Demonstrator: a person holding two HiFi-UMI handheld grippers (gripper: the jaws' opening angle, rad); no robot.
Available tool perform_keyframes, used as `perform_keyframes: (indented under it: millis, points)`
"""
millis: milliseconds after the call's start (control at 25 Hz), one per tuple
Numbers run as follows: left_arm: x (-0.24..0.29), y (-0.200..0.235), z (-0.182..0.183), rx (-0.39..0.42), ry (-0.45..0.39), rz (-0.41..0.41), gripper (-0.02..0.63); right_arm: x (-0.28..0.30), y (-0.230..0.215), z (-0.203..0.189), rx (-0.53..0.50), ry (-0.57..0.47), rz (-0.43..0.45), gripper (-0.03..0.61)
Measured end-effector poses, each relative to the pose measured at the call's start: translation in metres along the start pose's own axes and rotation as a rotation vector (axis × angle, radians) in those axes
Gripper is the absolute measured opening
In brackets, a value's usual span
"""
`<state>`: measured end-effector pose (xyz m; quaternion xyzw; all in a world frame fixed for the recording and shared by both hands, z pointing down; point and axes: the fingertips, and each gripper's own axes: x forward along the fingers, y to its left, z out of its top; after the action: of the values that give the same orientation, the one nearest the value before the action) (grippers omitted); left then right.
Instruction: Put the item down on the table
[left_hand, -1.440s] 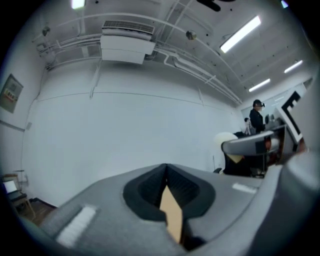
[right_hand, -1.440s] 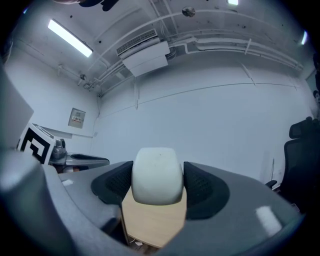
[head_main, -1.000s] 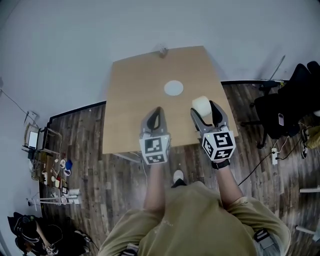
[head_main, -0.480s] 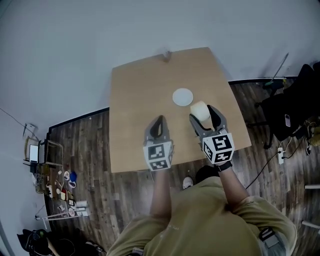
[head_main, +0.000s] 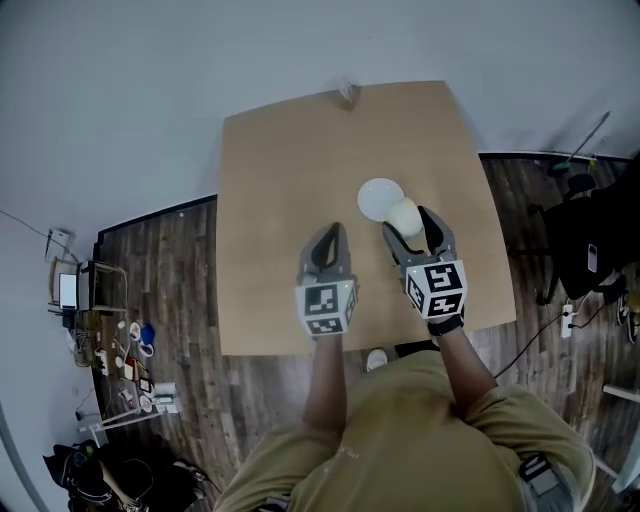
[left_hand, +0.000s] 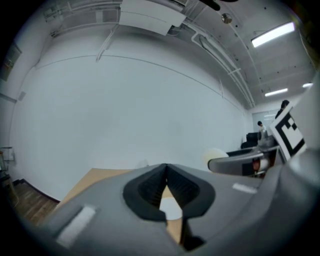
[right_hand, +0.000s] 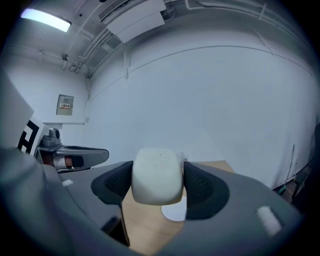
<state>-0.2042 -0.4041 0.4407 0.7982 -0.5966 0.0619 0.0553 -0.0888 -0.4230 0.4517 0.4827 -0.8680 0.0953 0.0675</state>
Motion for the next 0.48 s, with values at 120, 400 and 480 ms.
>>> perform_keyframes:
  millis: [120, 400, 480]
  points:
    - [0.036, 0.008, -0.015, -0.014, 0.041, -0.002, 0.002, 0.034, -0.016, -0.017, 0.021, 0.042, 0.005, 0.318]
    - [0.104, 0.014, -0.075, -0.045, 0.146, -0.011, 0.002, 0.101, -0.054, -0.072, 0.015, 0.125, 0.038, 0.318]
    - [0.114, 0.022, -0.095, -0.06, 0.181, 0.004, 0.002, 0.118, -0.061, -0.09, 0.011, 0.152, 0.045, 0.318]
